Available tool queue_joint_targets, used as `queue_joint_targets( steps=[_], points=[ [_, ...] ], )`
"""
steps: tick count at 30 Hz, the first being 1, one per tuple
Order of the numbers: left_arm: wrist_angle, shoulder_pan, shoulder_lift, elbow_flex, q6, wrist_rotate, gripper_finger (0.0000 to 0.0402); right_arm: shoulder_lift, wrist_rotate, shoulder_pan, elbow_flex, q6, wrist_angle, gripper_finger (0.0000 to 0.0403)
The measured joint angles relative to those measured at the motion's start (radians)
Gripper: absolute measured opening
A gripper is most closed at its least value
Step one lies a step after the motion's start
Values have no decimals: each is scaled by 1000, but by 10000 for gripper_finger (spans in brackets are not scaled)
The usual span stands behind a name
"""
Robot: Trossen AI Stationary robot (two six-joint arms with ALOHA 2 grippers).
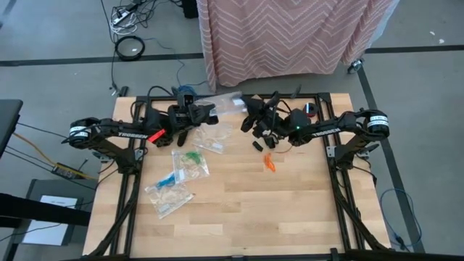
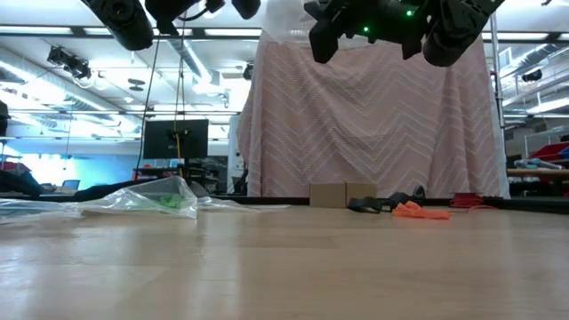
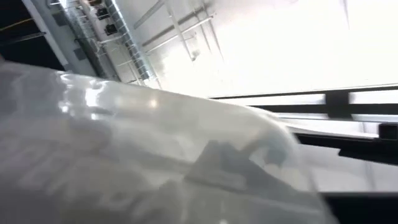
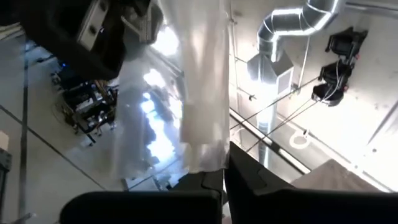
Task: Sort rubber bands
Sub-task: Open the transparent zip bag
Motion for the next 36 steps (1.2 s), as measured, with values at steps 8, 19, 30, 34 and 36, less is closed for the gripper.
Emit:
queue_joint_targets(
  steps=[8,19,30,34,36],
  points=[
    [-27,16,0,-9,-1,31,1,0,93,21,0,22,11,0],
    [-314,163,0,-9,95,207,1,0,109,26,0,314,-202,0],
    [-653,262,1,-10,97,275,1,0,199,54,0,634,-567,0],
    [-741,269,0,-10,84,245,1,0,182,81,0,725,-633,0],
    [-819,260,0,-10,67,207,1,0,183,102,0,751,-645,0]
  ],
)
